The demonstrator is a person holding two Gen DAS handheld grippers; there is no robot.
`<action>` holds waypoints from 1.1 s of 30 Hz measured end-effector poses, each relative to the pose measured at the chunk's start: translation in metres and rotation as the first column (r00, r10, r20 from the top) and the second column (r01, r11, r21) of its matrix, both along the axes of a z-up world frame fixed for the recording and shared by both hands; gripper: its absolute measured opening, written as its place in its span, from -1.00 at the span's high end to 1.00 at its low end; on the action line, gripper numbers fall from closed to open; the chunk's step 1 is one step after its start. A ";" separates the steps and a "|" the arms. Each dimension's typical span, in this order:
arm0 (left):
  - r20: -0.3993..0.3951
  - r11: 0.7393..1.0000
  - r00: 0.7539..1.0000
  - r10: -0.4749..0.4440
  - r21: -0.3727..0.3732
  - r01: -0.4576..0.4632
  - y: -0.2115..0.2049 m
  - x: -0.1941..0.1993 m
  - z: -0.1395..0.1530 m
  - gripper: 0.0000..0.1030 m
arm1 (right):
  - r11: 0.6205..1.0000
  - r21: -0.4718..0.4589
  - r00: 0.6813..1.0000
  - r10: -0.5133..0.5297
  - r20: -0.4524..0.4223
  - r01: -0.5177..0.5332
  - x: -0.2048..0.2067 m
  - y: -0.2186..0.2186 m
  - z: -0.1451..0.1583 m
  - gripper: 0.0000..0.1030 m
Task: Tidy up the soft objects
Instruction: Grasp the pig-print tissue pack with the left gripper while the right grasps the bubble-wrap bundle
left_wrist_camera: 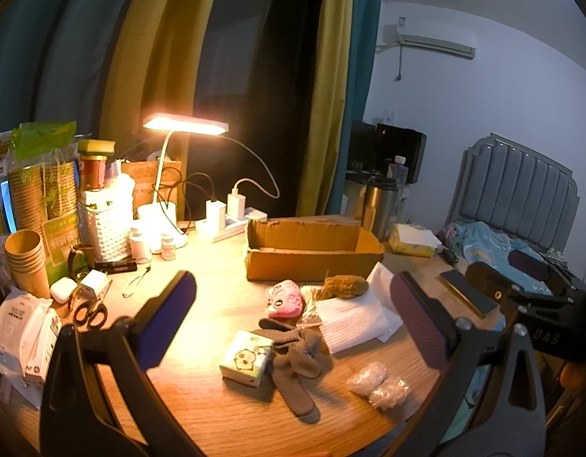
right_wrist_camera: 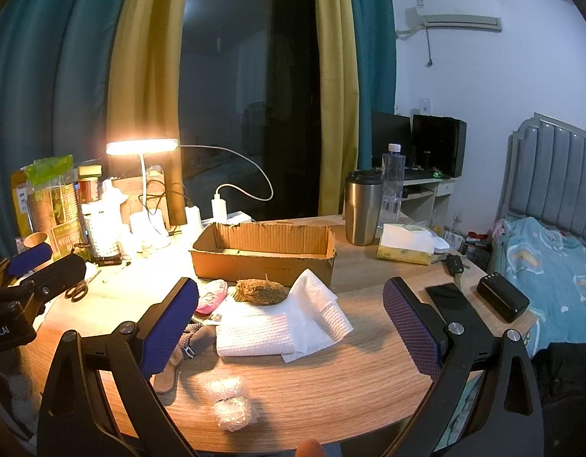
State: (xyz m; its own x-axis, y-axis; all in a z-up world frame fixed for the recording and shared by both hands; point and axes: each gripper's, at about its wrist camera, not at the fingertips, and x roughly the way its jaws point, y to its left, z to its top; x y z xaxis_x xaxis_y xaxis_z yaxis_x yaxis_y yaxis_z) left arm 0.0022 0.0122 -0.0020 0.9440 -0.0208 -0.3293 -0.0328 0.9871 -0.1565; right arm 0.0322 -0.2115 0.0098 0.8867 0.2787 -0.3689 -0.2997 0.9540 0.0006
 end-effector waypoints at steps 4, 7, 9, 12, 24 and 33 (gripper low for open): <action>-0.007 1.000 1.000 0.011 -0.002 -0.011 0.004 0.000 -0.005 -0.99 | 1.000 -0.006 1.000 0.003 -0.006 -0.003 -0.001 0.002 0.000 -0.94; -0.022 1.000 1.000 0.020 -0.005 -0.020 0.007 0.001 -0.011 -0.99 | 1.000 -0.021 1.000 0.015 -0.020 -0.015 -0.001 0.007 -0.004 -0.94; -0.035 1.000 0.999 0.025 -0.008 -0.026 0.009 0.002 -0.016 -0.99 | 0.999 -0.033 0.999 0.031 -0.035 -0.032 0.001 0.011 -0.009 -0.94; -0.056 0.999 0.998 0.031 -0.007 -0.031 0.012 0.006 -0.024 -0.99 | 0.996 -0.051 0.996 0.066 -0.054 -0.069 0.002 0.018 -0.016 -0.93; -0.172 0.999 0.984 0.045 -0.001 -0.046 0.024 0.031 -0.060 -0.99 | 0.986 -0.089 0.977 0.121 -0.175 -0.138 0.023 0.037 -0.056 -0.91; -0.284 0.998 0.957 0.057 0.022 -0.053 0.033 0.051 -0.092 -0.98 | 0.977 -0.119 0.939 0.129 -0.319 -0.175 0.043 0.045 -0.101 -0.73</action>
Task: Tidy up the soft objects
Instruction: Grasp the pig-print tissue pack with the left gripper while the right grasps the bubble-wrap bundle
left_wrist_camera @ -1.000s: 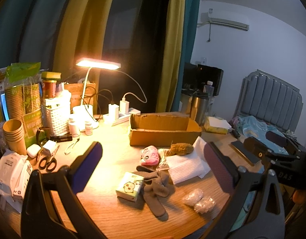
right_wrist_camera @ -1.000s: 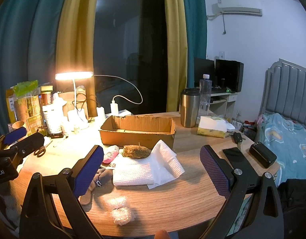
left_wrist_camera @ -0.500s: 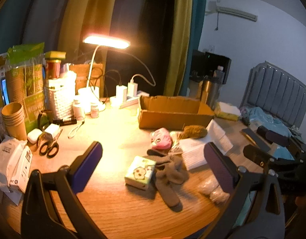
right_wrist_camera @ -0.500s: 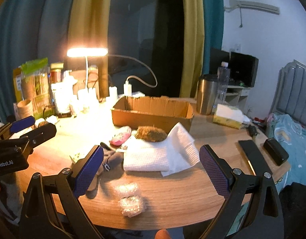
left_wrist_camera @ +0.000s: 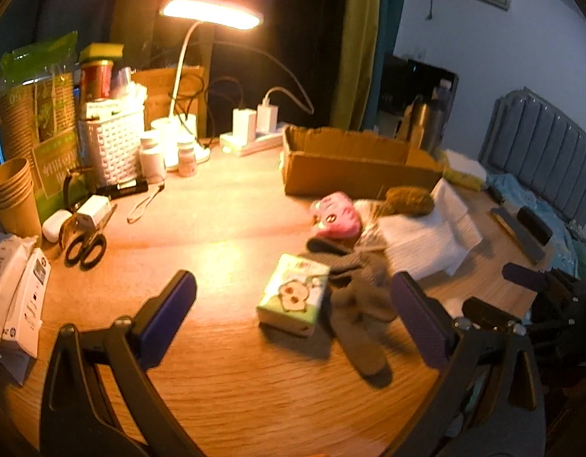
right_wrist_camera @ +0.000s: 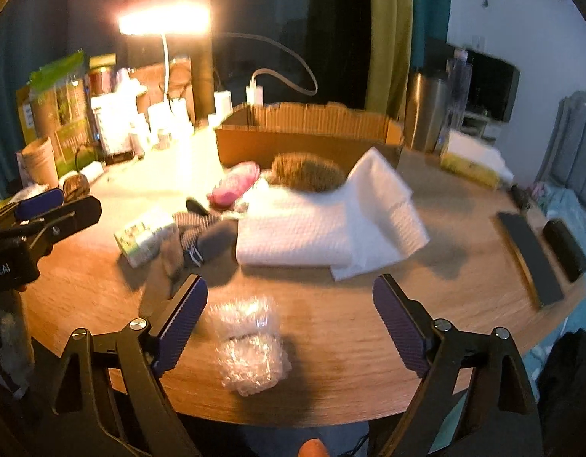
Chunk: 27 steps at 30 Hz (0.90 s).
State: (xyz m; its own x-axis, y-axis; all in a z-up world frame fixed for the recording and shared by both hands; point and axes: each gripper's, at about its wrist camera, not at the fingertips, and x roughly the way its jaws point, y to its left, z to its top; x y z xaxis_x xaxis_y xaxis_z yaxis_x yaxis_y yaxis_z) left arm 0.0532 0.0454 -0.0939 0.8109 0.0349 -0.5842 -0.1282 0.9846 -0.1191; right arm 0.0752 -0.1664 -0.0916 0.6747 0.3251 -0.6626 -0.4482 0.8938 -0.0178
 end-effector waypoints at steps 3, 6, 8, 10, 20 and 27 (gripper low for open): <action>-0.042 1.000 0.999 0.006 0.000 -0.006 0.005 0.009 -0.011 -0.98 | 1.000 -0.001 0.999 0.018 -0.046 -0.018 0.003 0.002 -0.011 -0.61; -0.077 1.000 0.997 0.014 0.014 -0.013 0.006 0.016 -0.018 -0.98 | 0.999 -0.006 0.996 0.044 -0.078 -0.044 0.004 0.007 -0.018 -0.44; -0.105 1.000 0.994 0.014 0.022 -0.011 0.007 0.022 -0.023 -0.98 | 0.998 -0.007 0.992 0.061 -0.107 -0.062 0.006 0.008 -0.024 -0.33; -0.128 0.999 0.992 0.009 0.036 -0.005 0.007 0.030 -0.028 -0.98 | 0.997 -0.001 0.989 0.078 -0.129 -0.078 0.008 0.009 -0.028 -0.33; -0.231 0.997 0.972 -0.047 0.049 0.060 0.009 0.059 -0.043 -0.34 | 0.996 -0.007 0.978 0.084 -0.190 -0.086 0.030 0.013 -0.033 0.26; -0.283 0.994 0.955 -0.090 0.036 0.104 0.004 0.070 -0.052 0.04 | 0.997 -0.005 0.982 0.074 -0.173 -0.076 0.048 0.008 -0.019 0.27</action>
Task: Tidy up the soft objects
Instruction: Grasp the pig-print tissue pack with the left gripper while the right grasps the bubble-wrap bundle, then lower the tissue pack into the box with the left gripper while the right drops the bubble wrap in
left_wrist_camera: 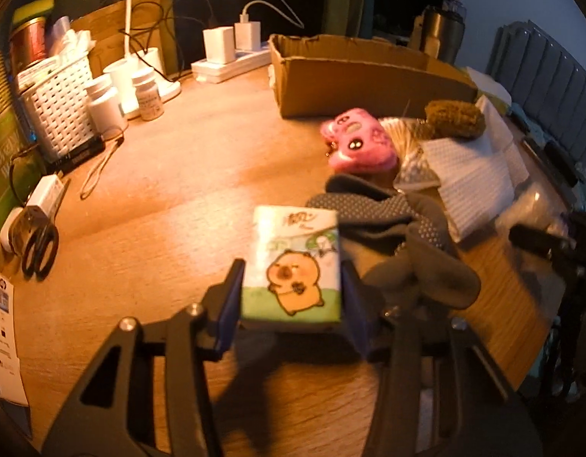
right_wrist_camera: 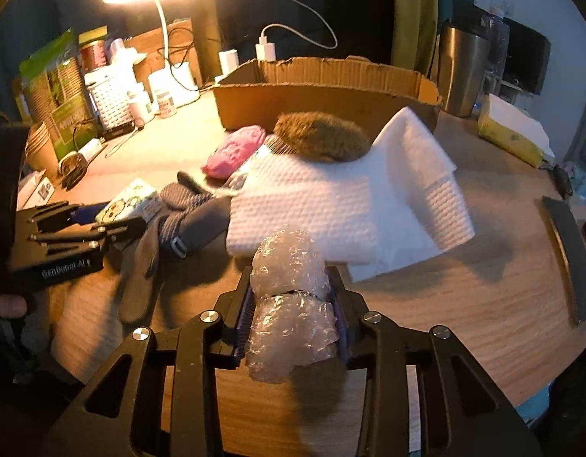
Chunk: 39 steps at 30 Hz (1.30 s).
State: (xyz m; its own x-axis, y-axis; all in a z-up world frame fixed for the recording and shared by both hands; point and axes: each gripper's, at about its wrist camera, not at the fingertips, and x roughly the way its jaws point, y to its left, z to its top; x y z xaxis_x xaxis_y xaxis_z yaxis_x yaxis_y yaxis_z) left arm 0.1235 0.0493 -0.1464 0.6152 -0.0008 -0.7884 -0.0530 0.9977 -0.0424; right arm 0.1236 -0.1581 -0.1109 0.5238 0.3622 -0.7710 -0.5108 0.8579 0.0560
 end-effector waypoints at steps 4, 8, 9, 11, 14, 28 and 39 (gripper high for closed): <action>-0.002 0.999 1.000 0.002 -0.047 -0.002 0.004 0.004 0.003 0.08 | 1.000 0.014 1.000 -0.003 0.000 0.003 0.009 -0.004 0.006 0.27; 0.032 0.999 0.999 0.008 -0.053 -0.006 0.003 0.003 0.017 0.08 | 1.000 0.022 1.000 0.001 0.008 -0.001 0.016 -0.005 0.013 0.27; 0.049 0.998 0.999 0.010 -0.055 -0.007 0.002 0.003 0.024 0.08 | 1.000 0.029 1.000 0.004 0.013 -0.005 0.019 -0.005 0.017 0.27; 0.064 0.998 0.998 0.013 -0.062 -0.009 0.002 0.003 0.034 0.08 | 0.999 0.041 1.000 0.010 0.026 -0.011 0.022 -0.006 0.024 0.27; 0.102 0.997 0.995 0.022 -0.076 -0.014 0.001 0.005 0.052 0.08 | 0.998 0.054 0.999 0.019 0.049 -0.021 0.027 -0.007 0.035 0.27; 0.248 0.994 0.969 0.023 -0.107 0.004 -0.025 0.036 0.113 0.08 | 0.991 0.128 0.985 0.007 0.171 -0.029 0.060 -0.033 0.086 0.27; 0.292 0.994 0.956 0.006 -0.107 0.027 -0.047 0.065 0.133 0.08 | 0.987 0.146 0.971 0.031 0.238 -0.068 0.090 -0.042 0.103 0.27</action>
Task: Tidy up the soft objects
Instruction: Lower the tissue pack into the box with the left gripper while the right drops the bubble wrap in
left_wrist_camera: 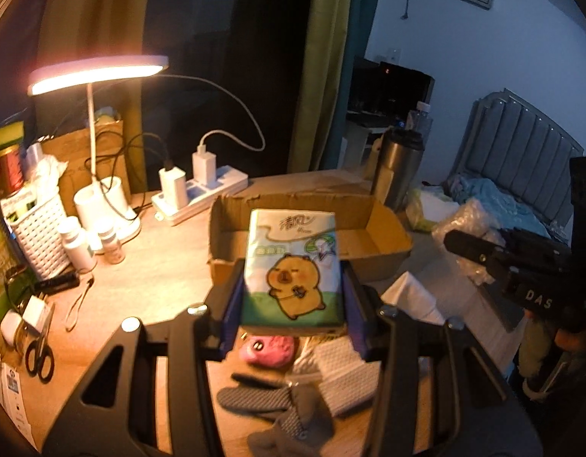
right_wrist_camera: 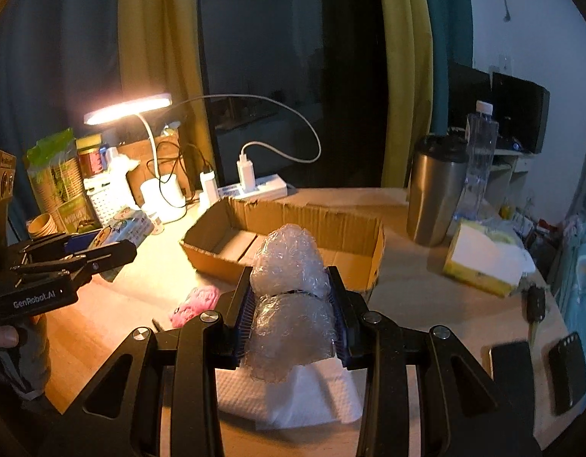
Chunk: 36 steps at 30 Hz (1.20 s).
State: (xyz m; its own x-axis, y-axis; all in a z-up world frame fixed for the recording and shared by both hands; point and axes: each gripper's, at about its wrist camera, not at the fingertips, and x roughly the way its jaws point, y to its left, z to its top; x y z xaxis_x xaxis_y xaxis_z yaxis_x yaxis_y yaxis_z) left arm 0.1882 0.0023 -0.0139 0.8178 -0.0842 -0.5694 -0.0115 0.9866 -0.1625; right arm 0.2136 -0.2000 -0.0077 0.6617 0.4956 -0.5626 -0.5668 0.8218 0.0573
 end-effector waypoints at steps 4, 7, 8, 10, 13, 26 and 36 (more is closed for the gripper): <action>0.017 1.000 1.000 -0.012 0.000 0.012 -0.009 0.015 0.005 0.08 | 1.000 0.007 1.000 0.007 0.013 -0.007 0.013 -0.002 0.003 0.27; 0.025 1.000 0.999 -0.027 0.000 0.027 -0.015 0.030 0.007 0.08 | 1.000 0.013 1.000 0.010 0.020 -0.010 0.023 -0.002 0.005 0.27; 0.024 0.999 0.999 -0.032 -0.003 0.032 -0.018 0.036 0.007 0.08 | 1.000 0.014 1.000 0.009 0.022 -0.009 0.026 -0.002 0.006 0.27; 0.022 0.999 0.999 -0.039 -0.012 0.039 -0.022 0.044 0.007 0.08 | 1.000 0.017 1.000 0.006 0.024 -0.006 0.034 -0.002 0.007 0.27; 0.017 0.998 0.999 -0.052 -0.021 0.052 -0.031 0.058 0.004 0.08 | 1.000 0.022 1.000 -0.001 0.020 0.001 0.047 -0.005 0.006 0.27; -0.068 0.994 0.993 -0.095 -0.054 0.091 -0.051 0.111 -0.026 0.08 | 0.999 0.038 0.998 -0.036 -0.047 0.037 0.100 -0.010 -0.017 0.27; -0.141 0.987 0.981 -0.136 -0.107 0.121 -0.059 0.144 -0.057 0.08 | 0.998 0.032 0.993 -0.045 -0.110 0.049 0.130 -0.002 -0.040 0.27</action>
